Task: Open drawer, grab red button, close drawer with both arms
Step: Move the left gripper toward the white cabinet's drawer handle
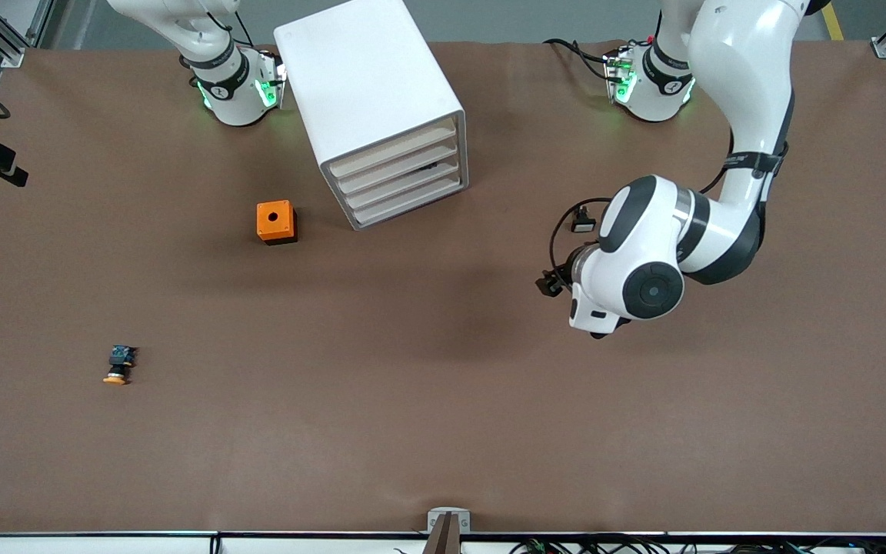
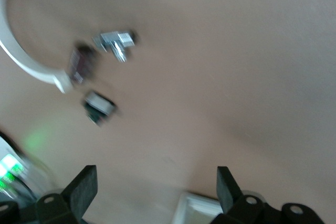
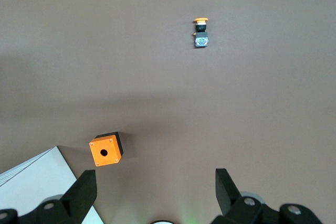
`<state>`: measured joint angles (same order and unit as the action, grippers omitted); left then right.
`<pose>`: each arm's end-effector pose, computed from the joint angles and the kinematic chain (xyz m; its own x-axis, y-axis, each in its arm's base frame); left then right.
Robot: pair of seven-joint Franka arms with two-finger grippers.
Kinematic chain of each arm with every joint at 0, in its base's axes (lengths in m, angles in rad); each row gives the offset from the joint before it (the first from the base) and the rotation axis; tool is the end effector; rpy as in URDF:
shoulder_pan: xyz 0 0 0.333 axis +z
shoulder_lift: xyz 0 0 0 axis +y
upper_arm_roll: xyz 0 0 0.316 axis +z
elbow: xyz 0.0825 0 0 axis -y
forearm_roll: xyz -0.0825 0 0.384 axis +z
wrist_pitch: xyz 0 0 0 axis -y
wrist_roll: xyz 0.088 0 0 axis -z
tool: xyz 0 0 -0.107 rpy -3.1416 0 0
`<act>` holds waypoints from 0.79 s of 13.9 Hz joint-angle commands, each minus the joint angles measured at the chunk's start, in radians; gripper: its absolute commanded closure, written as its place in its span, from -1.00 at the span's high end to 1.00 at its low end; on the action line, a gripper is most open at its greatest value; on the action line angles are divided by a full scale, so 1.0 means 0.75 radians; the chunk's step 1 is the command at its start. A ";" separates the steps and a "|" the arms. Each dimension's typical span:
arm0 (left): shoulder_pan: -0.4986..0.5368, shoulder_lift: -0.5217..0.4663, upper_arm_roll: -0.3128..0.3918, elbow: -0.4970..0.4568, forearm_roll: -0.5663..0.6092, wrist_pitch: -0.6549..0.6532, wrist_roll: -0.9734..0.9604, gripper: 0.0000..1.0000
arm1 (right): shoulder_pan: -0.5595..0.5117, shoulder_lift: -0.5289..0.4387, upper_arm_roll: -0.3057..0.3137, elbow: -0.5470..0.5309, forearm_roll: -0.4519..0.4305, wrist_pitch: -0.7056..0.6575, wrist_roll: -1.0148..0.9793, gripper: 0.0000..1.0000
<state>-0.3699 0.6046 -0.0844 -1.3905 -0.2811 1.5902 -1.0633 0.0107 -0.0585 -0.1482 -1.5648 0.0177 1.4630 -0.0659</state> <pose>0.5957 -0.3121 0.3365 0.6639 0.5957 -0.4520 0.5764 -0.7928 -0.1982 0.5202 -0.0725 0.6493 0.9967 -0.0689 -0.0421 -0.0702 -0.9971 -0.0291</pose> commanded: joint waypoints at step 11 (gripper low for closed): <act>-0.081 0.261 0.002 0.109 -0.686 -0.132 -0.895 0.99 | -0.010 -0.024 0.009 -0.016 0.001 -0.002 -0.004 1.00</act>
<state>-0.4169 0.7685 -0.0858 -1.3406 -0.7380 1.5123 -1.6479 0.0107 -0.0585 -0.1482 -1.5648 0.0177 1.4630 -0.0659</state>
